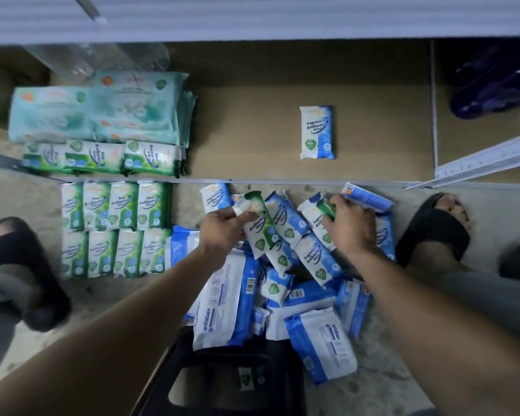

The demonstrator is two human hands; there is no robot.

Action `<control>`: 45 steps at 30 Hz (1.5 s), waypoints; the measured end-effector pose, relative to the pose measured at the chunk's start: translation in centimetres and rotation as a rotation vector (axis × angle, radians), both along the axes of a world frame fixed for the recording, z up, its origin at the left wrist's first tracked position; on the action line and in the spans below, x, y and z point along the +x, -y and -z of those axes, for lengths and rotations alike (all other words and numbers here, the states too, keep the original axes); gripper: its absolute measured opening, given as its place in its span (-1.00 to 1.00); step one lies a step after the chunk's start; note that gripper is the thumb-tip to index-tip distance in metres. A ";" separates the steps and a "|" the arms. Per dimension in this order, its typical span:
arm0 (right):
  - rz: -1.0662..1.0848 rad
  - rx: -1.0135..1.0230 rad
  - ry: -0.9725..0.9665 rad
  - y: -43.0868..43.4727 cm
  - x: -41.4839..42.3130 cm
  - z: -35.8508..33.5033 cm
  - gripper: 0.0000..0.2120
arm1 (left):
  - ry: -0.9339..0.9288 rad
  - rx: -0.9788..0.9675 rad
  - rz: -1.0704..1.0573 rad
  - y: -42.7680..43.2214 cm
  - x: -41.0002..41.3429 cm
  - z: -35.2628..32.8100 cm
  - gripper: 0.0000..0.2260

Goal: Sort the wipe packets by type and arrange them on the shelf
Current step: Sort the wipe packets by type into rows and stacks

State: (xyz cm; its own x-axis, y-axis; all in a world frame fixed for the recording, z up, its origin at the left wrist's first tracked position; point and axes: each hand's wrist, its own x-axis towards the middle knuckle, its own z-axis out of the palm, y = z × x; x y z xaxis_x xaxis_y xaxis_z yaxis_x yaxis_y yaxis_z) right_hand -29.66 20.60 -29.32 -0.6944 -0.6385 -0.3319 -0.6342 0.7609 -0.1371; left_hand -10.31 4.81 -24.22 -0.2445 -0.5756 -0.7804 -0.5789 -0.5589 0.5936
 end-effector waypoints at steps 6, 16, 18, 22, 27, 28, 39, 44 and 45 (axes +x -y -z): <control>0.286 -0.267 0.170 1.8 2.1 -2.9 -0.83 | -0.036 0.001 -0.162 -0.1 2.2 -1.9 -0.82; 0.658 -0.547 0.832 3.5 10.1 -10.3 -0.85 | -0.184 -0.022 -0.226 -0.5 9.7 -8.7 -0.85; 0.697 -0.593 0.938 3.6 11.8 -11.8 -0.84 | -0.239 0.003 -0.227 -0.8 11.6 -10.1 -0.87; 0.715 -0.618 1.142 4.4 15.0 -14.6 -0.82 | -0.291 0.015 -0.270 -1.5 15.6 -11.0 -0.69; 0.611 -0.531 1.259 5.8 18.9 -16.5 -0.60 | -0.277 0.035 -0.347 -1.6 19.2 -11.5 -0.70; 0.583 -0.513 1.258 6.2 19.7 -16.7 -0.53 | -0.277 0.051 -0.344 -1.4 19.7 -11.6 -0.77; 0.421 -0.335 1.103 10.1 26.1 -15.0 -0.62 | -0.212 0.084 -0.558 1.6 24.7 -9.3 -0.88; 0.388 -0.231 1.031 13.1 28.8 -12.8 -0.66 | -0.057 0.033 -0.618 3.8 27.4 -6.0 -0.76; 0.368 -0.199 1.002 13.9 29.3 -12.3 -0.59 | -0.022 0.027 -0.618 4.3 27.9 -5.7 -0.87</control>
